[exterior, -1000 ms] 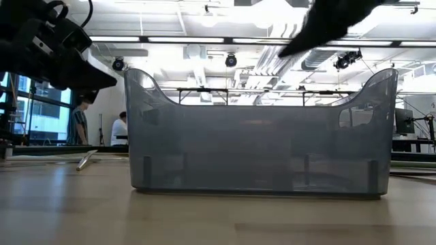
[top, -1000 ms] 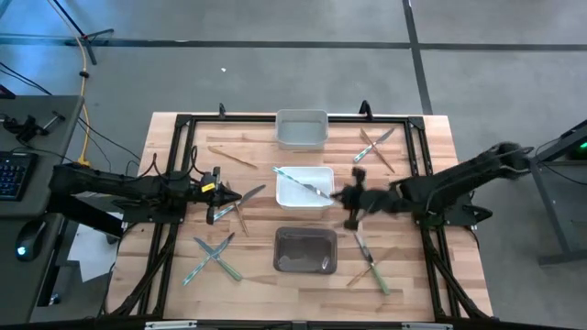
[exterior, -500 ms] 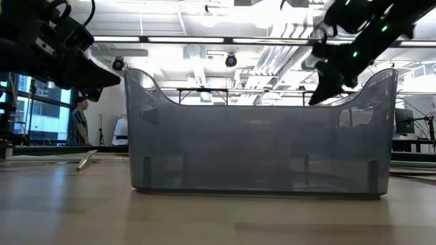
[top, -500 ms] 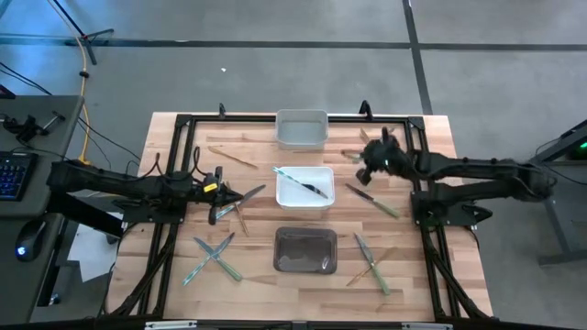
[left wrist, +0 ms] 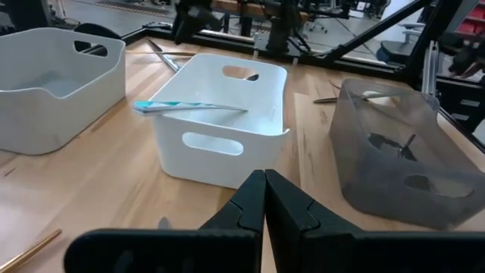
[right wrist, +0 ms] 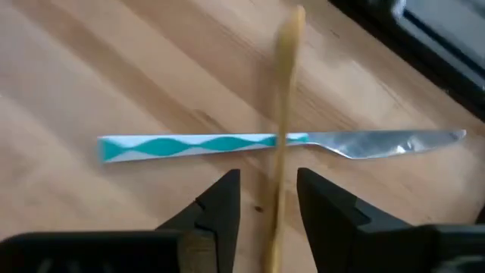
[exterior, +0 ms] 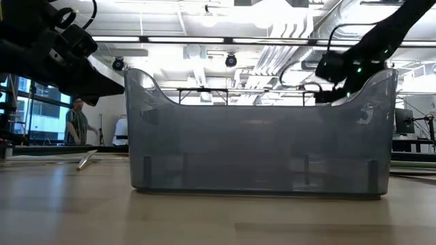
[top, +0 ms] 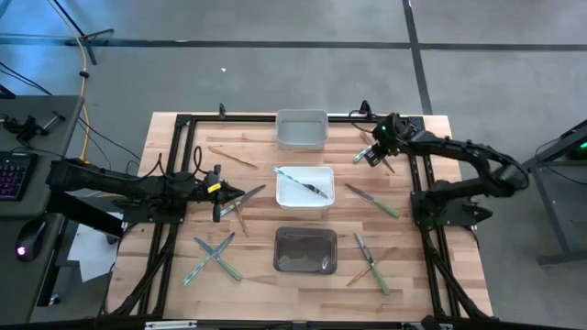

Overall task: Sort silverware by color (type)
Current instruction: Put the gold table knife into the gray bin

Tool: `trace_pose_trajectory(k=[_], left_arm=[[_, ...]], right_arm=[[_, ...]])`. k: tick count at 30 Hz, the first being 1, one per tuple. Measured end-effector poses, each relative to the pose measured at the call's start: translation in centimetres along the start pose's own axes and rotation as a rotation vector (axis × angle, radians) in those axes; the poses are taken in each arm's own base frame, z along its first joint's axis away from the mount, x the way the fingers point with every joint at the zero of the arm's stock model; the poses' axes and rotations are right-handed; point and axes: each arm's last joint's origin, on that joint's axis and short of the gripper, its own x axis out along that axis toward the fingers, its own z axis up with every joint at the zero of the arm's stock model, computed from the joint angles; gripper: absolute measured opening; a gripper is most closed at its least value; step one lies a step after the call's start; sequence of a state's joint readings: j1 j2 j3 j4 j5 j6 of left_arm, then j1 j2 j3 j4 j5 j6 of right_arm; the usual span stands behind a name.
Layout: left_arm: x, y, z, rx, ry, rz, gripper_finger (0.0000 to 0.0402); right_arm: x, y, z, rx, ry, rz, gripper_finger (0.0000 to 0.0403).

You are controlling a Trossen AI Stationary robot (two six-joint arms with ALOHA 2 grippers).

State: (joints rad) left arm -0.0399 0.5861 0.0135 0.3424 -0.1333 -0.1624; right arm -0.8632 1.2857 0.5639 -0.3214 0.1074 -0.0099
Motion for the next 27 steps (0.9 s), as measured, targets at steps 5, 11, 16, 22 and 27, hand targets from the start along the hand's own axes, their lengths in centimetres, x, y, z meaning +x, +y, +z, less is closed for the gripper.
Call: trace_pose_trajectory(k=[5, 11, 16, 22, 27], left_arm=[[0.0, 0.0, 0.0, 0.008, 0.0, 0.001, 0.0], [0.0, 0.0, 0.0, 0.008, -0.001, 0.001, 0.0], [0.0, 0.0, 0.0, 0.008, -0.001, 0.001, 0.0], [0.0, 0.0, 0.0, 0.01, -0.001, 0.001, 0.0], [0.0, 0.0, 0.0, 0.008, 0.0, 0.001, 0.0]], right_arm=[[2.3, -0.9, 0.7, 0.01, 0.089, -0.017, 0.0117], [4.0, -1.0, 1.6, 0.009, 0.157, 0.029, 0.0117], [4.3, -0.8, 1.9, 0.028, 0.17, 0.026, 0.0106], [4.4, -0.8, 2.0, 0.045, 0.162, 0.026, 0.0061], [4.4, -0.8, 2.0, 0.04, 0.162, 0.026, 0.0025]])
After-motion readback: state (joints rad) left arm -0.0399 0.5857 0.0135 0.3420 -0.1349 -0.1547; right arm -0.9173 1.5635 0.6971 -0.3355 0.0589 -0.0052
